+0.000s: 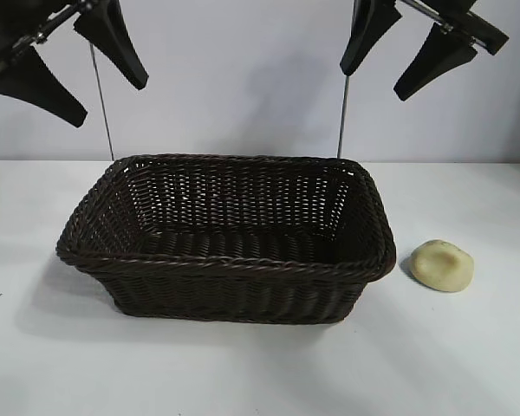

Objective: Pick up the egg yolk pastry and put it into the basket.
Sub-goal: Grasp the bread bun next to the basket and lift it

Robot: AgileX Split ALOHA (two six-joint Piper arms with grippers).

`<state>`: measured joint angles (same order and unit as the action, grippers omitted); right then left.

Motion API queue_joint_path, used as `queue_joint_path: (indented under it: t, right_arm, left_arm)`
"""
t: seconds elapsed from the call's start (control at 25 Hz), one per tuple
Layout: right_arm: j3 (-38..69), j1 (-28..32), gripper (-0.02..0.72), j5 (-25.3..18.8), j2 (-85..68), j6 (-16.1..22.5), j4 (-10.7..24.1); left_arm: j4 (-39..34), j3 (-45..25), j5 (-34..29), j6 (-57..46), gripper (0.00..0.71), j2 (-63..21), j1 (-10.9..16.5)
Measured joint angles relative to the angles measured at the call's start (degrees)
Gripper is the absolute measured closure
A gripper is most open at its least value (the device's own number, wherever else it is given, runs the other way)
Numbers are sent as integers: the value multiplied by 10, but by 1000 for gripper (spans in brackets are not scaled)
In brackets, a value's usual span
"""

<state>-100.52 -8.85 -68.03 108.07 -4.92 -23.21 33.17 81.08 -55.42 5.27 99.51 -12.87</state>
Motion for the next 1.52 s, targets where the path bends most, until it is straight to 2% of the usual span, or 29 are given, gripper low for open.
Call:
queue_joint_path:
  t: [0.48,0.56,0.8,0.92,1.16,1.4,1.52]
  right_arm:
    - [0,0,207,-3,0,7,3]
    - [0,0,207,-10,0,11,19]
    - [0,2,207,-24,0,38,129]
    - [0,11,207,-26,0,54,165]
    - [25,28,207,-26,0,60,196]
    - [104,35,207,-23,0,60,202]
    - [139,35,207,2,0,60,200]
  left_arm:
    - [3,-1,-3,0,190,24,0]
    - [3,-1,-3,0,190,24,0]
    - [3,-1,-3,0,190,26,0]
    - [3,-1,-3,0,190,26,0]
    - [3,-1,-2,0,190,26,0]
    - [3,-1,2,-1,190,26,0]
    - [3,-1,2,-1,190,26,0]
